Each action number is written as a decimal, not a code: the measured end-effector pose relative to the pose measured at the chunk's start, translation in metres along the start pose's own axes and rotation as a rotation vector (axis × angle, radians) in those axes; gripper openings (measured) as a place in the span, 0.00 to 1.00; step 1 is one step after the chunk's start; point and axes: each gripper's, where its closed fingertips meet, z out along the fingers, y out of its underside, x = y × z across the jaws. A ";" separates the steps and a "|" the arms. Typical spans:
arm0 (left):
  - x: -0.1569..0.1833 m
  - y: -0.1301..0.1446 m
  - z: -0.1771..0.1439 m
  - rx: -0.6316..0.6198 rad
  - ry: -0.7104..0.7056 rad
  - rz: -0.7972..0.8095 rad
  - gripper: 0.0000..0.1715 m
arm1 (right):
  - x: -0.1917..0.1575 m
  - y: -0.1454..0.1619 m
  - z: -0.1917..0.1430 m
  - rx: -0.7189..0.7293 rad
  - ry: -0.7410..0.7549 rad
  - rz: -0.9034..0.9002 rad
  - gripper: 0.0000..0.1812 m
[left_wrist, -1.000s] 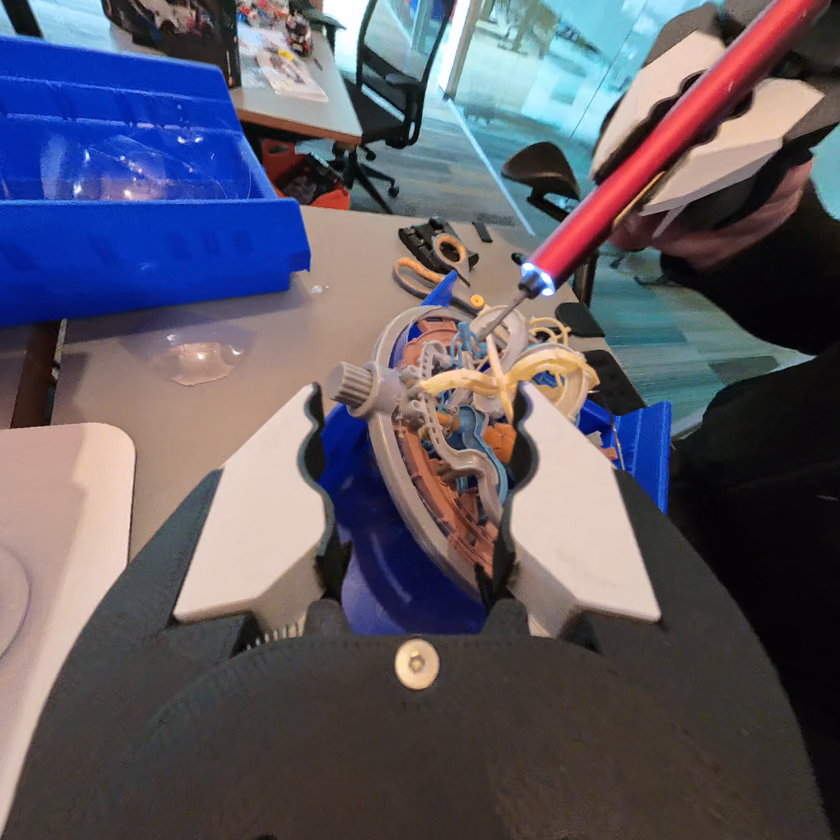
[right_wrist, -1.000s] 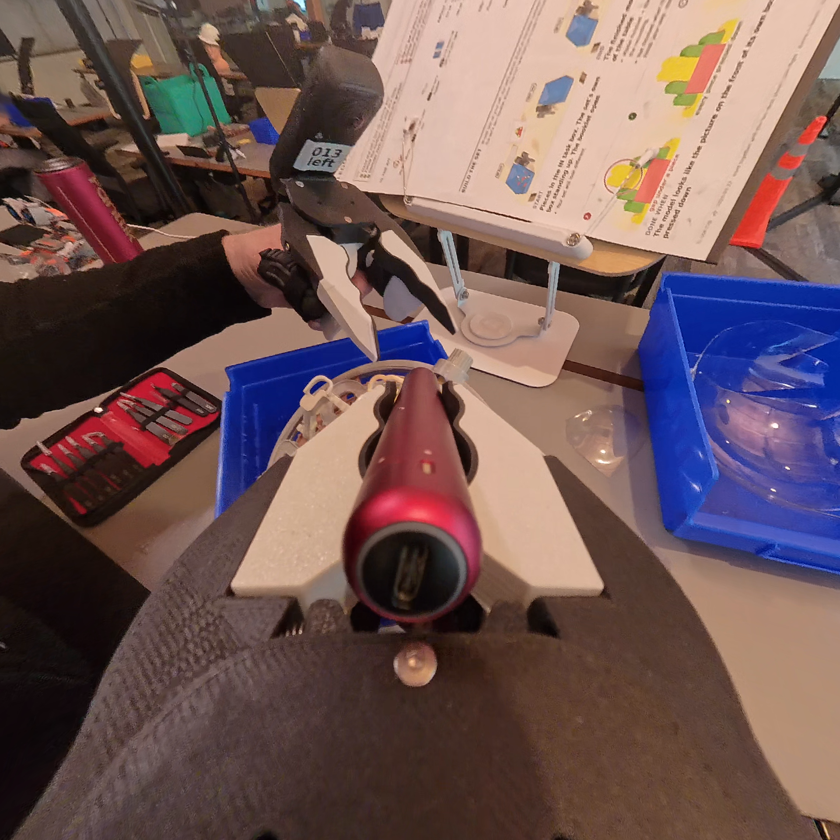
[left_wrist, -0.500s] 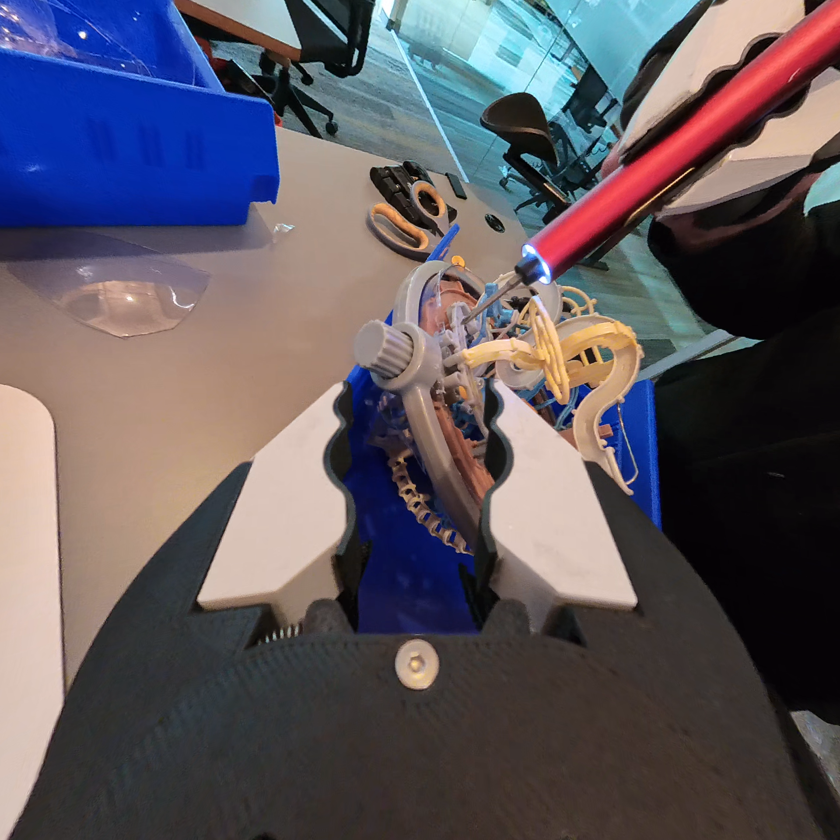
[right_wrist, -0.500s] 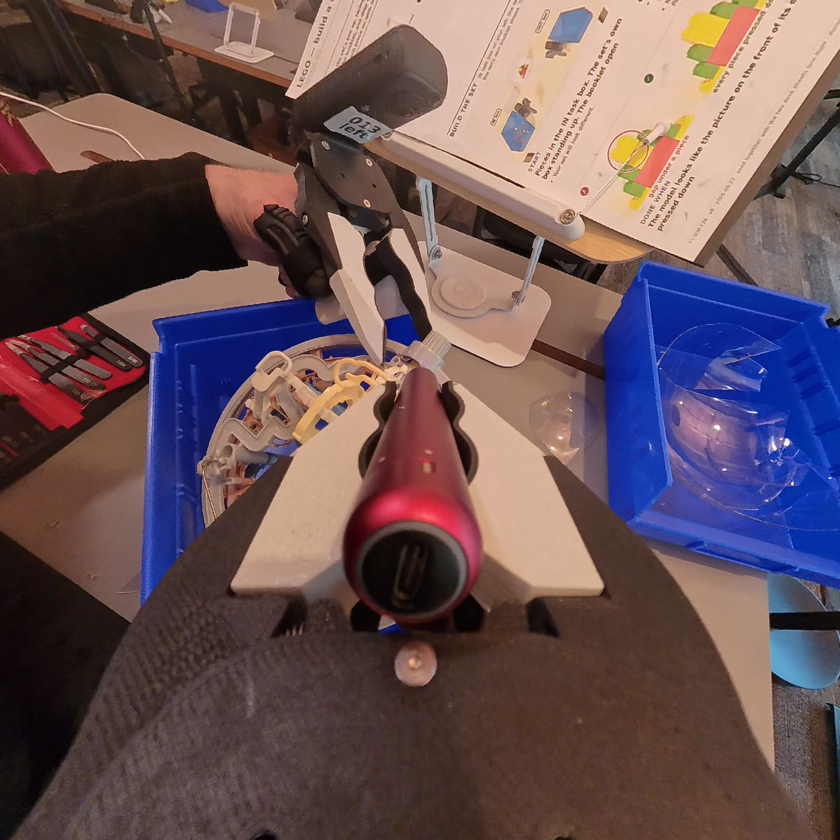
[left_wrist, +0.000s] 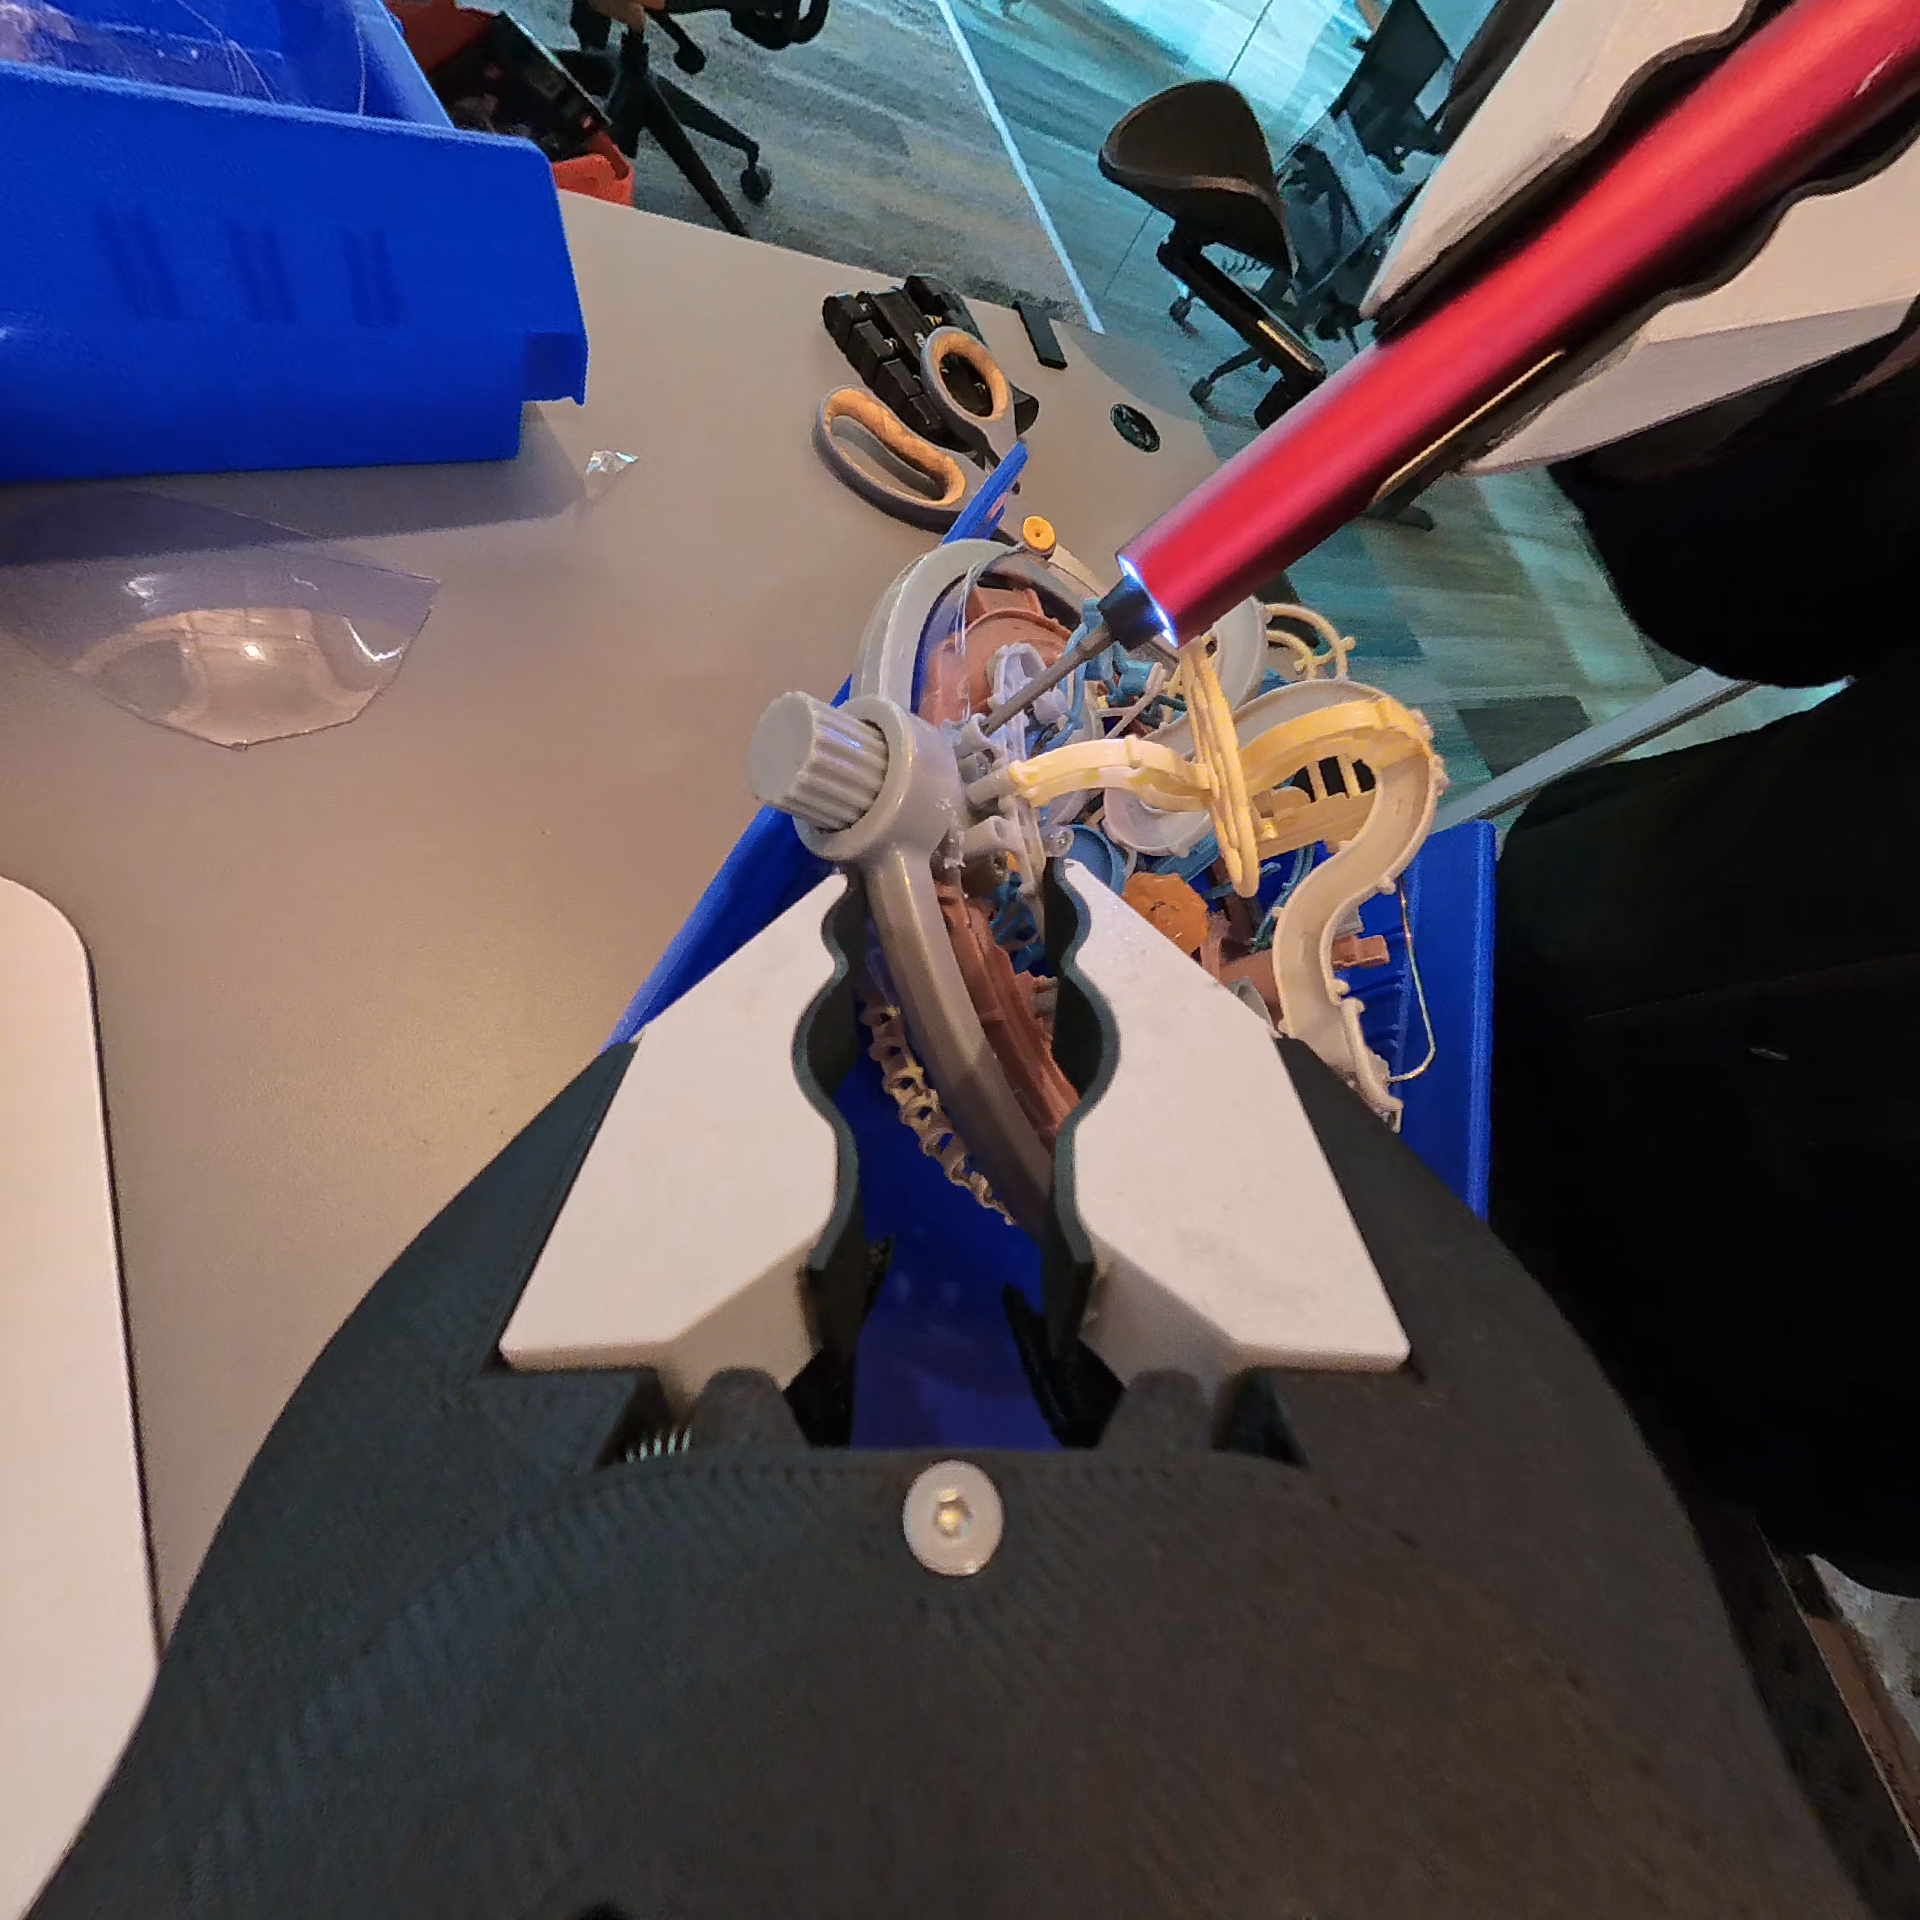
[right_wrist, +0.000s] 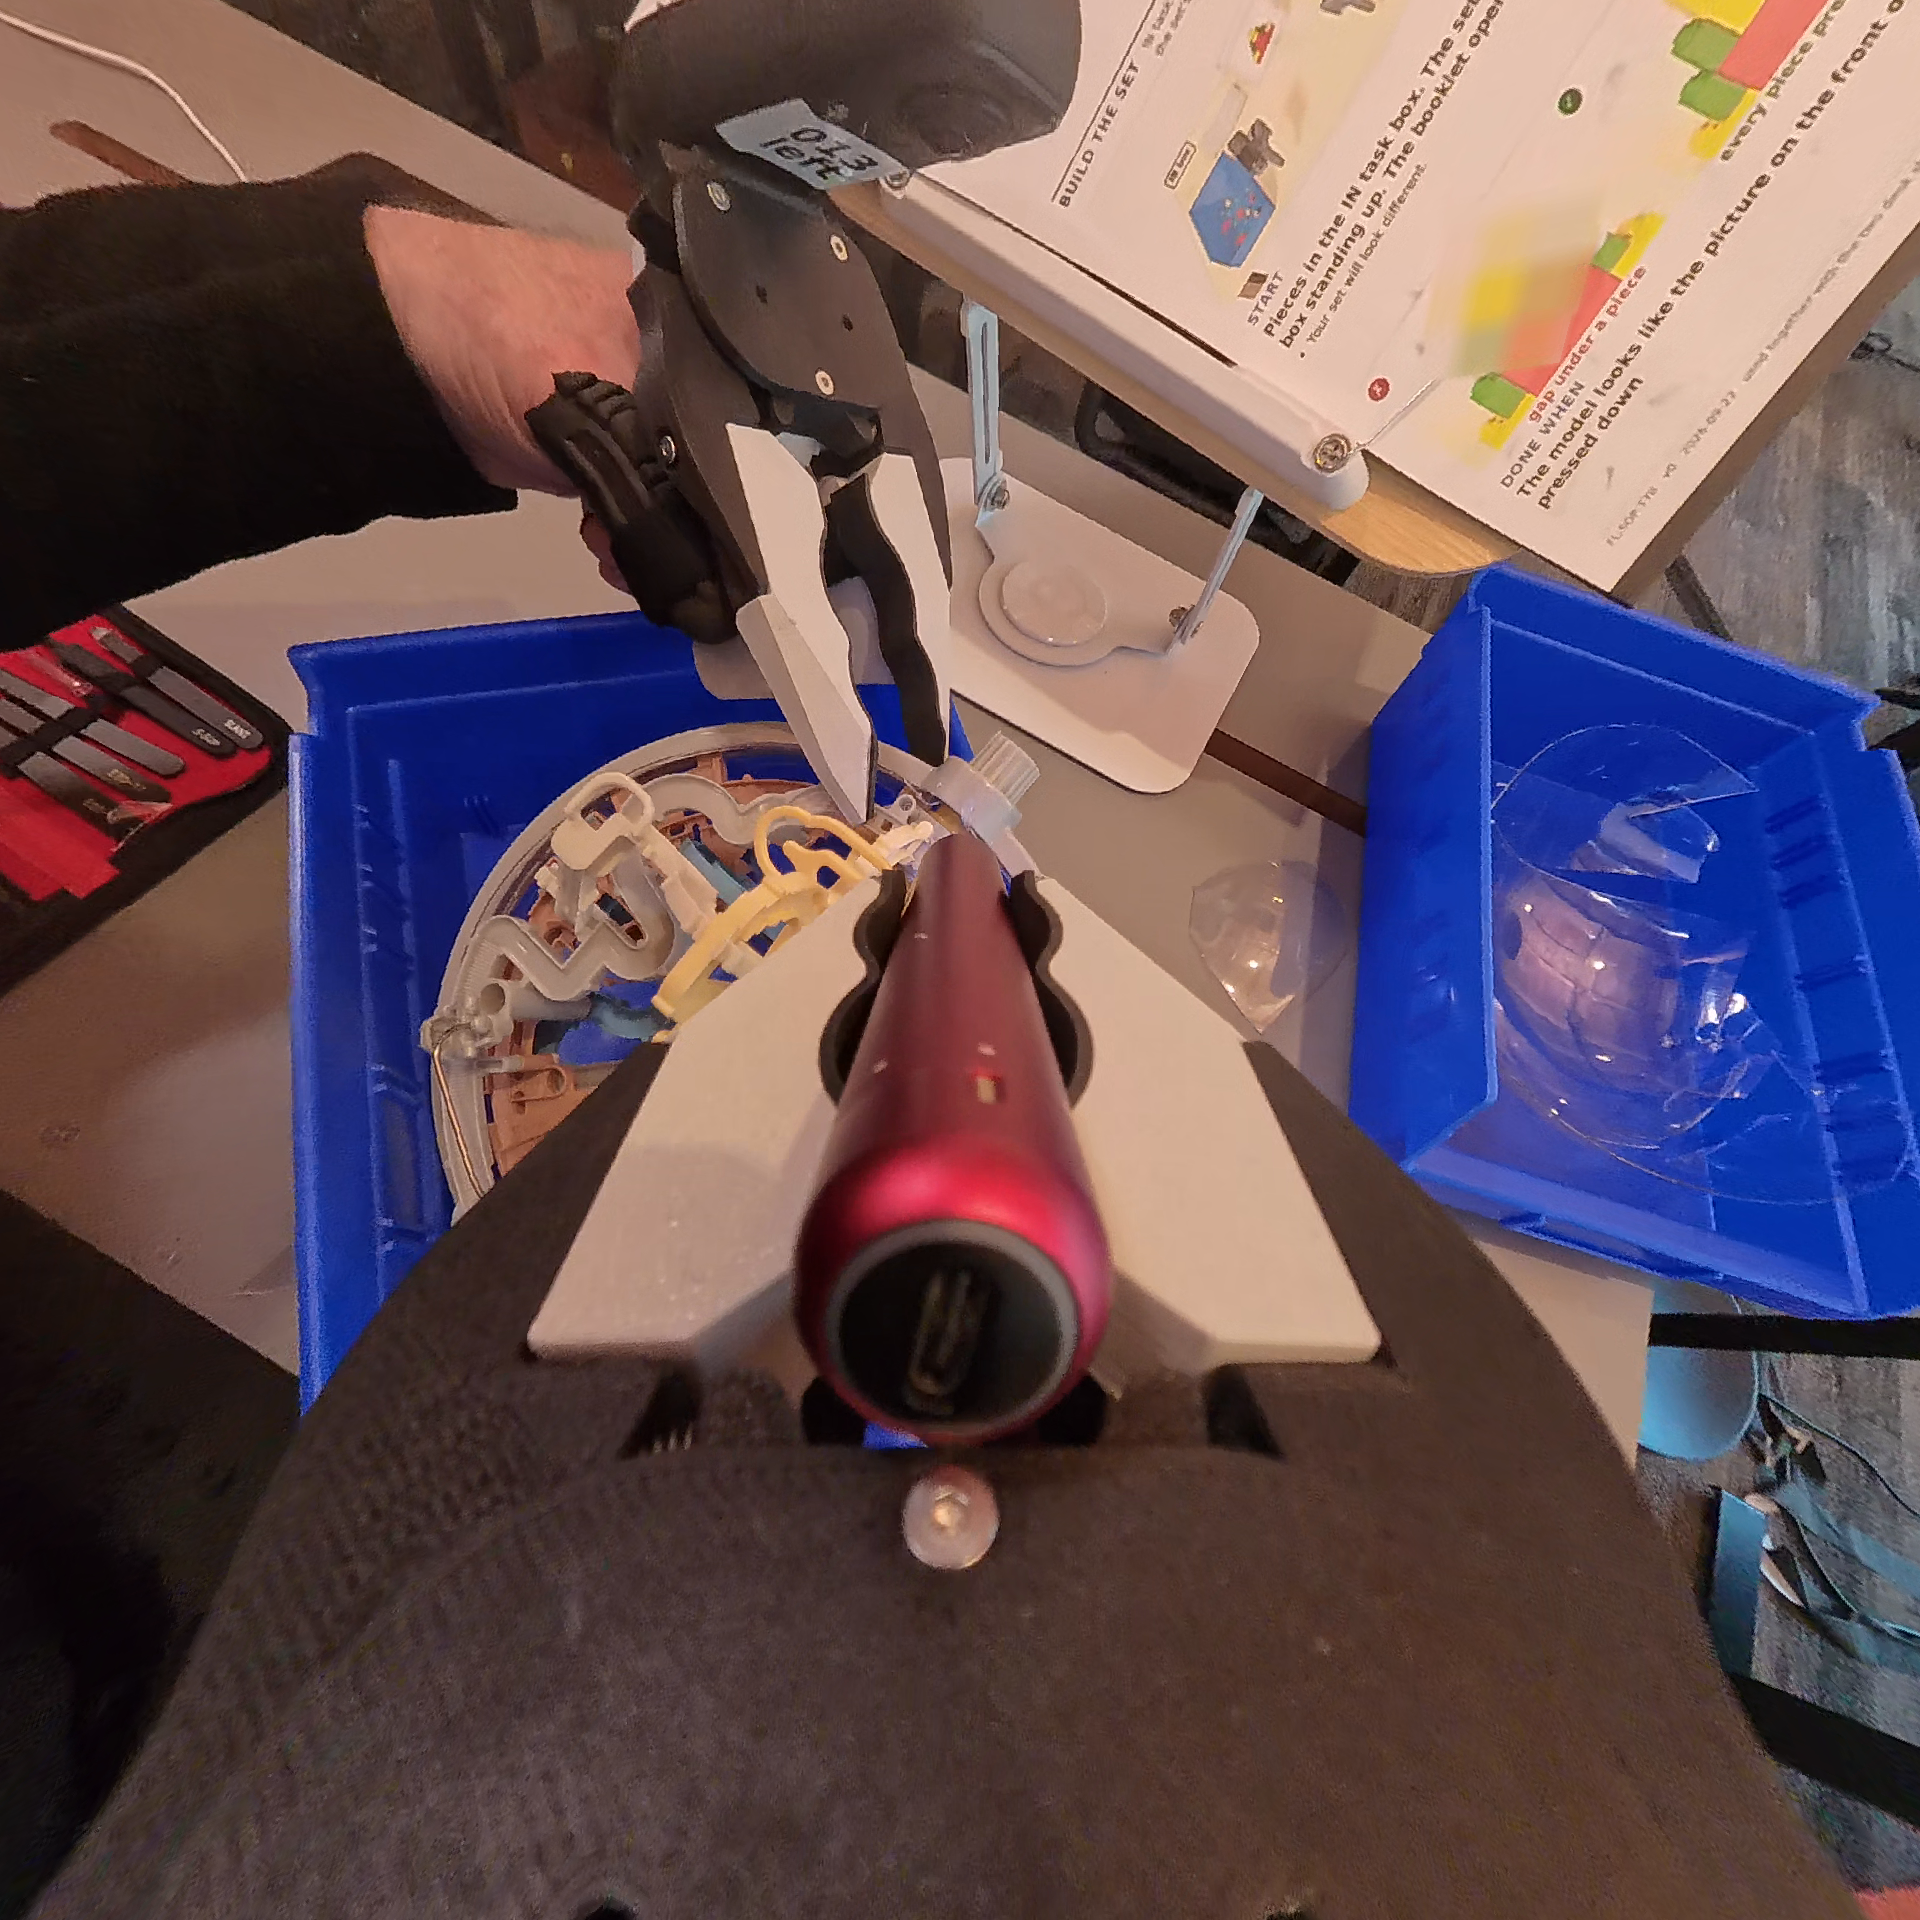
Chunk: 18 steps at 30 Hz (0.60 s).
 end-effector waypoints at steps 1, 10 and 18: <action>0.001 0.000 0.000 -0.007 -0.009 0.013 0.19 | 0.000 -0.001 0.000 -0.015 -0.002 -0.002 0.11; 0.000 -0.002 0.005 -0.015 -0.015 -0.016 0.18 | -0.001 -0.009 0.006 -0.210 -0.015 -0.136 0.11; -0.003 -0.001 0.008 -0.037 -0.018 -0.046 0.18 | 0.003 -0.012 0.012 -0.301 -0.069 -0.170 0.11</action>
